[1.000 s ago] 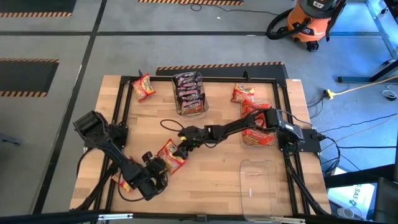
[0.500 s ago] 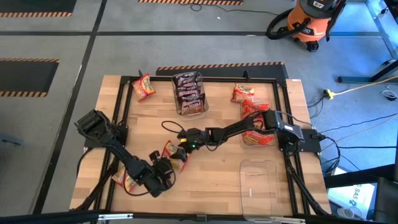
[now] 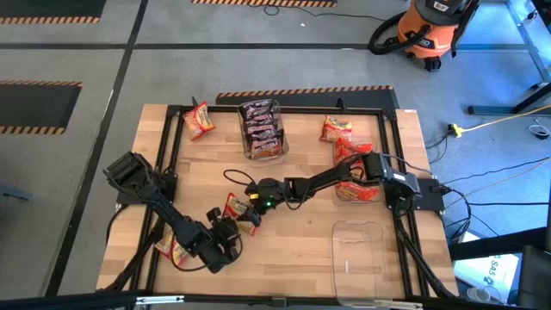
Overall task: Sort Maruchan noodles
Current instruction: Put the red noodle pack into the bottom transparent bin
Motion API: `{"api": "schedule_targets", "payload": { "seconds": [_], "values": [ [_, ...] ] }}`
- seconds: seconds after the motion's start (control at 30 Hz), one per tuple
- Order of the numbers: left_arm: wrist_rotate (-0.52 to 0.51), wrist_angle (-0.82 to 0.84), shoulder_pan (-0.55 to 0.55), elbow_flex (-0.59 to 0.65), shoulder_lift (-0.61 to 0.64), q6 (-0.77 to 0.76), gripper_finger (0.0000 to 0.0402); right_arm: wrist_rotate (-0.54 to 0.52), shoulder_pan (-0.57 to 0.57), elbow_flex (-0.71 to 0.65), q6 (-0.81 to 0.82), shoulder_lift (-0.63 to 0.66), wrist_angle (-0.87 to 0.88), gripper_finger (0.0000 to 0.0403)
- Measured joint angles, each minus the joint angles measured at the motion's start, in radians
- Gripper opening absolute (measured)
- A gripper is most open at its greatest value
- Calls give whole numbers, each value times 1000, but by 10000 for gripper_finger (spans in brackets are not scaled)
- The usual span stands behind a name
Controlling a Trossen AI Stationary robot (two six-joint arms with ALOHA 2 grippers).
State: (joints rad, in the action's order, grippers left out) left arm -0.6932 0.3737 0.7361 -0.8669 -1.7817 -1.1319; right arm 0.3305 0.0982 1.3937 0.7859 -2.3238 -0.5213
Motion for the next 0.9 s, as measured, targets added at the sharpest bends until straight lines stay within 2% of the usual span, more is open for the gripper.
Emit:
{"api": "schedule_targets", "payload": {
  "seconds": [0.17, 0.27, 0.4, 0.7, 0.9],
  "values": [
    [26, 15, 4, 0, 0, -9, 185, -13, -3, 0, -92, 5, 3, 117],
    [64, 23, 11, 0, 0, -29, 185, 17, -13, 0, -142, 19, 21, 100],
    [104, 25, 19, 0, 2, -60, 185, 30, -20, -1, -235, 72, 140, 101],
    [113, 19, 20, 0, 3, -89, 185, -18, 7, -1, -412, 300, 567, 104],
    [123, 12, 9, -1, 4, -88, 185, -65, 55, -81, -475, 496, 687, 106]
  ]
}}
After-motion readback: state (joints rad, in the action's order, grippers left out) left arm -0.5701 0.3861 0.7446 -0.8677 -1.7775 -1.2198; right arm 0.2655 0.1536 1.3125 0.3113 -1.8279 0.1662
